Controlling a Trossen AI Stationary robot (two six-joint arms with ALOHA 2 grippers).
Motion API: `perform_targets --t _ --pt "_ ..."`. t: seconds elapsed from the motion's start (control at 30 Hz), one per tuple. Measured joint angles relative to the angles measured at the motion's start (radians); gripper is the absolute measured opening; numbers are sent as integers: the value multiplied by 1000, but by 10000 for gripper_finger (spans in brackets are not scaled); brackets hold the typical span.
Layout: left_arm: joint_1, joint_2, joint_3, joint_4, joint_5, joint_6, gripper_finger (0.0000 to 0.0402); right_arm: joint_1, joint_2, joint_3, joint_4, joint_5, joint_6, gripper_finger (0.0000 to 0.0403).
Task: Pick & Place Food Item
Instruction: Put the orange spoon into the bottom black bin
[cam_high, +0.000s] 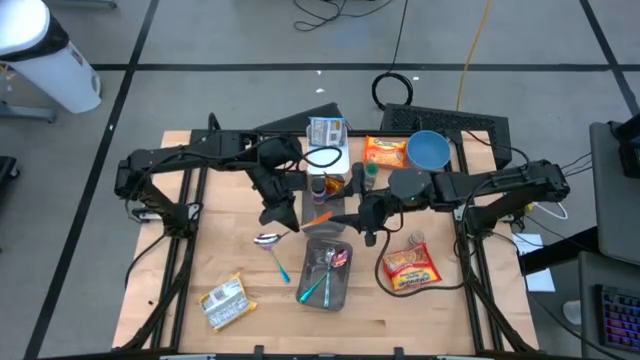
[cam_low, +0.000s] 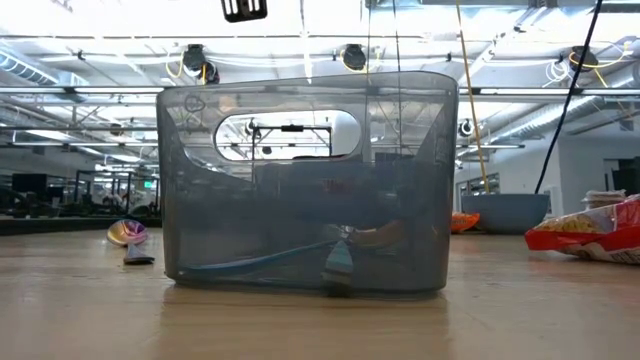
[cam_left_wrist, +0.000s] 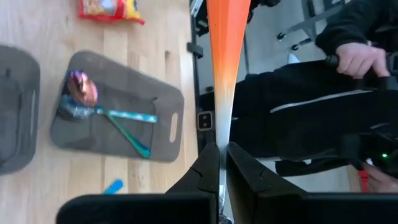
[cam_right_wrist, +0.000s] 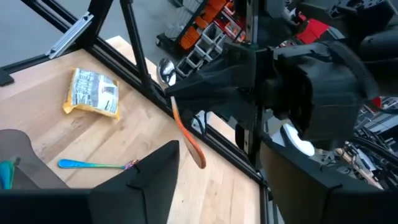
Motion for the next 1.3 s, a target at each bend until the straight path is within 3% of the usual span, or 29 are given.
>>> perform_targets --t 0.77,1.0,1.3 --pt "19 2 0 31 32 -35 9 2 0 0 -31 -30 -3 14" --pt "24 2 0 30 14 -35 11 2 0 0 -55 -55 24 3" --pt "91 3 0 66 -36 -46 88 -2 0 0 -57 -21 63 0"
